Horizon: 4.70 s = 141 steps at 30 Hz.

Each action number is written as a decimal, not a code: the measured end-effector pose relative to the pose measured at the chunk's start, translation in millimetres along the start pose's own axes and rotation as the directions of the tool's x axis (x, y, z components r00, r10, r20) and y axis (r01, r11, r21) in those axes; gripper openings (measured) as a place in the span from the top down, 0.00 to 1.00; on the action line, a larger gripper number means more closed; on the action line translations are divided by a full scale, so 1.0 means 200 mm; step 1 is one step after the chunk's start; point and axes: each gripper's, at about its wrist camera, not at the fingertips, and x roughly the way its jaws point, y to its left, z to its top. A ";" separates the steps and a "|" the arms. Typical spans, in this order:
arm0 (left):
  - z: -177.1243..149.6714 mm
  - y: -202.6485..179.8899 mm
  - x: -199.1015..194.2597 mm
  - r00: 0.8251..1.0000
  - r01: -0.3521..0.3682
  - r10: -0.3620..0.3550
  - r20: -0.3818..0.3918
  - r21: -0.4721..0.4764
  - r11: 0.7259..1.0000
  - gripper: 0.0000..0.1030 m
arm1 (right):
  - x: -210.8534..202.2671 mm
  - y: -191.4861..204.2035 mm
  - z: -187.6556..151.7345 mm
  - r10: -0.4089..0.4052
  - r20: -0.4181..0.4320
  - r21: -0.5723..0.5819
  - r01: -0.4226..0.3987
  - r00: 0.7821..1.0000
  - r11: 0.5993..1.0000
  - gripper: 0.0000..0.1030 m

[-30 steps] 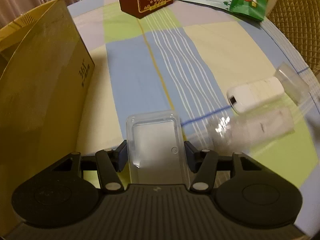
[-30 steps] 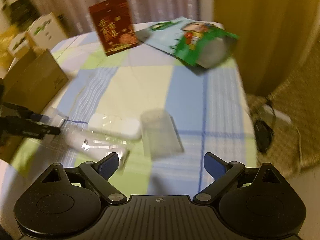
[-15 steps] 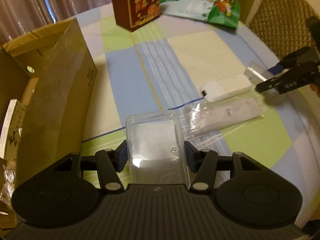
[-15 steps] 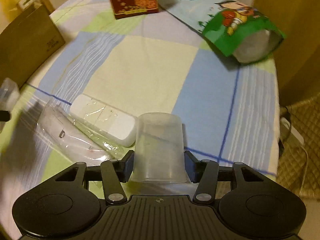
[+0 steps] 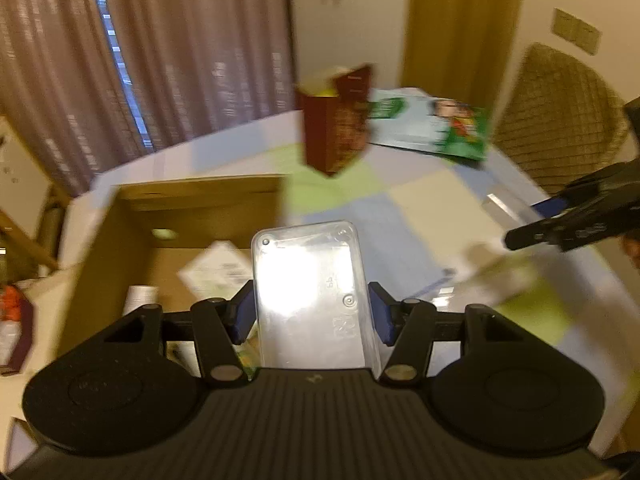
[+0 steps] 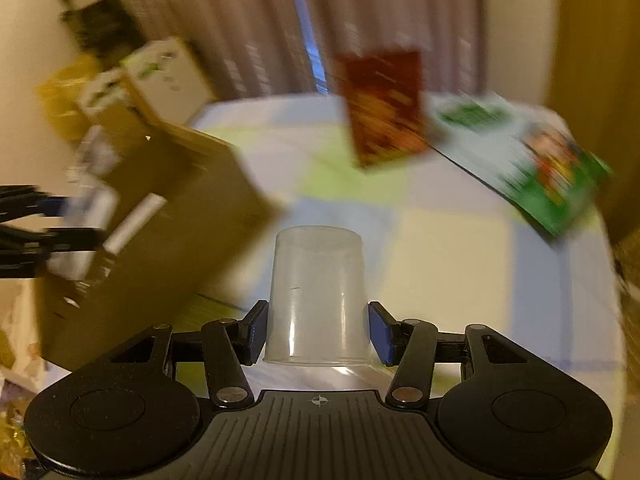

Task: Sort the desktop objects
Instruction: 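Carry the clear tray and the clear cup into the cardboard box with both tools, then open both tools to drop the tray and cup into the box, then withdraw both tools from the box toward the remaining table items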

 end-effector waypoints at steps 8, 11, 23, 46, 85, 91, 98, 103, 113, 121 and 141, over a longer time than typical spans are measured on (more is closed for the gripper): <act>0.00 0.45 0.13 0.992 -0.105 0.104 -0.066 -0.018 0.994 0.48 | 0.28 0.56 0.37 0.114 0.052 -0.130 -0.107 0.992 0.986 0.50; -0.01 0.53 0.22 0.991 -0.107 0.101 -0.092 -0.058 0.993 0.48 | 0.44 0.69 0.47 0.116 0.040 -0.173 -0.107 0.992 0.979 0.50; -0.02 0.75 0.53 0.980 -0.113 0.080 -0.185 -0.174 0.978 0.48 | 0.93 0.73 0.53 0.002 -0.089 -0.355 -0.033 0.996 0.934 0.50; -0.05 0.70 0.76 0.965 -0.136 0.101 -0.243 -0.129 0.982 0.47 | 1.11 0.69 0.52 -0.056 -0.232 -0.579 -0.092 0.971 0.810 0.50; -0.07 0.66 0.39 0.972 -0.193 0.166 -0.168 -0.159 0.968 0.11 | 0.87 0.83 0.34 -0.020 -0.107 -0.629 -0.052 0.994 0.775 0.20; -0.11 0.67 0.31 0.970 -0.208 0.181 -0.161 -0.172 0.963 0.11 | 0.81 0.86 0.31 -0.005 -0.079 -0.612 -0.044 0.997 0.790 0.20; -0.16 0.67 0.17 0.969 -0.226 0.201 -0.148 -0.183 0.957 0.11 | 0.67 0.89 0.28 0.028 -0.041 -0.564 -0.046 0.999 0.824 0.20; -0.20 0.65 0.07 0.965 -0.244 0.220 -0.140 -0.186 0.952 0.11 | 0.54 0.89 0.23 0.035 -0.007 -0.522 -0.034 0.999 0.852 0.20; -0.29 0.53 -0.27 0.972 -0.234 0.229 -0.049 -0.217 0.948 0.11 | 0.10 0.61 0.08 0.046 0.120 -0.298 -0.008 0.992 0.955 0.20; -0.32 0.31 -0.44 0.982 -0.182 0.189 0.010 -0.212 0.960 0.11 | -0.25 0.19 -0.17 -0.049 0.151 -0.088 0.062 0.987 0.994 0.20; -0.20 -0.68 -0.04 0.990 0.127 -0.135 0.028 0.192 0.973 0.12 | -0.54 -0.44 -0.68 -0.171 0.034 0.157 0.164 0.985 0.974 0.20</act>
